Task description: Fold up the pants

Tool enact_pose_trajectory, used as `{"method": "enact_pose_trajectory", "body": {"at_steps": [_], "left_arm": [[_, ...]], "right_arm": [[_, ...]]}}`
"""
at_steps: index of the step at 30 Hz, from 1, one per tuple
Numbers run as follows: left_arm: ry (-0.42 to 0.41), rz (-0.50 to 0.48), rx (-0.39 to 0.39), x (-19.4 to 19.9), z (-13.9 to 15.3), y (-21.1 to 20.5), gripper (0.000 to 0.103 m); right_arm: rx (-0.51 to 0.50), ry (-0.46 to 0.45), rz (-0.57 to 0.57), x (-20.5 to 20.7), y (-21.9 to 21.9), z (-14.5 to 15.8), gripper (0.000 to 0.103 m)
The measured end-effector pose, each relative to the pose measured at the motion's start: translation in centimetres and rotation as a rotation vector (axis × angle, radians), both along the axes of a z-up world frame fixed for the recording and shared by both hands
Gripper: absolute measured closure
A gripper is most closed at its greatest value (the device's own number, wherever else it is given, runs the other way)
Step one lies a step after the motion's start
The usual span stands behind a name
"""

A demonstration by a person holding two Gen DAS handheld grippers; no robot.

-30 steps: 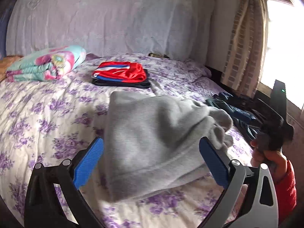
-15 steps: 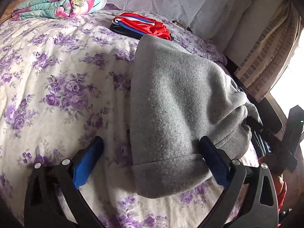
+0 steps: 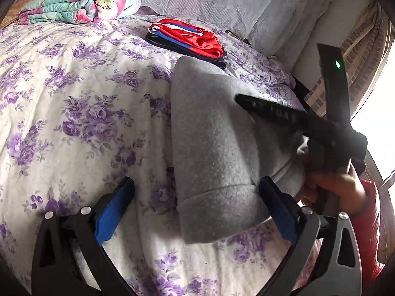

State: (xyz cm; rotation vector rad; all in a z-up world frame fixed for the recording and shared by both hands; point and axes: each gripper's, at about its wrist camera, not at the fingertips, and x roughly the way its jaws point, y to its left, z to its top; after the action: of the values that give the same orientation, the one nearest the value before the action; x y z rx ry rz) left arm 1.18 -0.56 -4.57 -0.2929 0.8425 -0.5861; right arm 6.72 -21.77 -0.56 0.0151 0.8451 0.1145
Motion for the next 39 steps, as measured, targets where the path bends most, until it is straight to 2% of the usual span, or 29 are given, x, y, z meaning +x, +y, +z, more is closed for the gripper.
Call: {"method": "enact_pose_trajectory", "body": {"at_steps": [3,5,7,8,9,11,12,13,15,18,21,22,24,26,28,29,30,35,39], "left_arm": [[0.001,-0.006,-0.001,-0.1,0.0,0.1,0.005],[-0.003,-0.013,-0.004,-0.3,0.0,0.2,0.005],[-0.003,-0.01,-0.005,-0.4,0.0,0.1,0.005],[-0.002,-0.01,-0.004,-0.4,0.0,0.1,0.005],[-0.003,-0.01,-0.005,-0.4,0.0,0.1,0.005],[-0.002,-0.01,-0.007,-0.4,0.0,0.1,0.005],[0.0,-0.009,-0.005,-0.4,0.0,0.1,0.005],[-0.001,-0.012,0.0,-0.4,0.0,0.0,0.004],[-0.009,-0.012,0.018,-0.6,0.1,-0.2,0.004],[-0.002,-0.009,0.007,-0.5,0.0,0.0,0.004],[-0.008,-0.006,0.013,-0.7,0.0,0.0,0.004],[-0.007,-0.005,0.017,-0.6,0.0,-0.1,0.004],[-0.008,-0.004,0.022,-0.7,0.0,-0.1,0.004],[-0.01,-0.003,0.023,-0.7,0.0,-0.1,0.004],[-0.012,-0.001,0.027,-0.7,0.0,-0.1,0.004],[-0.013,0.0,0.029,-0.8,0.0,-0.2,0.004],[-0.014,-0.003,0.039,-0.8,0.0,-0.3,0.004],[-0.024,0.006,0.064,-0.9,0.1,-0.6,0.004],[-0.026,0.016,0.072,-0.9,0.1,-0.6,0.004]], "right_arm": [[0.055,-0.047,0.001,-2.2,-0.3,1.7,0.057],[0.108,-0.12,0.019,-5.1,-0.6,4.0,0.05],[0.044,-0.211,0.029,-8.3,0.0,5.6,0.028],[-0.023,-0.237,0.024,-9.6,0.4,5.6,0.023],[-0.09,-0.228,0.015,-10.2,0.6,4.8,0.018],[-0.141,-0.125,-0.01,-9.8,-0.2,1.0,0.017],[-0.14,-0.148,-0.019,-9.9,-1.0,-0.8,0.013],[-0.107,-0.163,-0.02,-10.0,-1.6,-1.2,0.011],[-0.08,-0.142,-0.039,-9.7,-2.0,-0.1,0.011],[-0.146,-0.165,-0.032,-10.3,-0.5,0.7,0.01],[-0.095,-0.263,0.011,-12.6,-0.1,3.5,0.01],[-0.091,-0.303,0.004,-13.2,-0.1,4.5,0.008],[-0.119,-0.324,-0.013,-13.1,-0.3,5.4,0.004],[-0.15,-0.265,-0.049,-11.9,-1.2,4.2,0.004],[-0.139,-0.12,-0.087,-10.1,-2.5,1.1,0.003],[-0.124,-0.104,-0.087,-9.9,-3.1,-0.4,0.003],[-0.091,-0.164,-0.083,-10.7,-3.5,-0.8,0.003],[-0.112,-0.179,-0.085,-11.4,-3.3,-0.2,0.003],[-0.091,-0.283,-0.076,-12.4,-3.6,3.0,0.003]]}}
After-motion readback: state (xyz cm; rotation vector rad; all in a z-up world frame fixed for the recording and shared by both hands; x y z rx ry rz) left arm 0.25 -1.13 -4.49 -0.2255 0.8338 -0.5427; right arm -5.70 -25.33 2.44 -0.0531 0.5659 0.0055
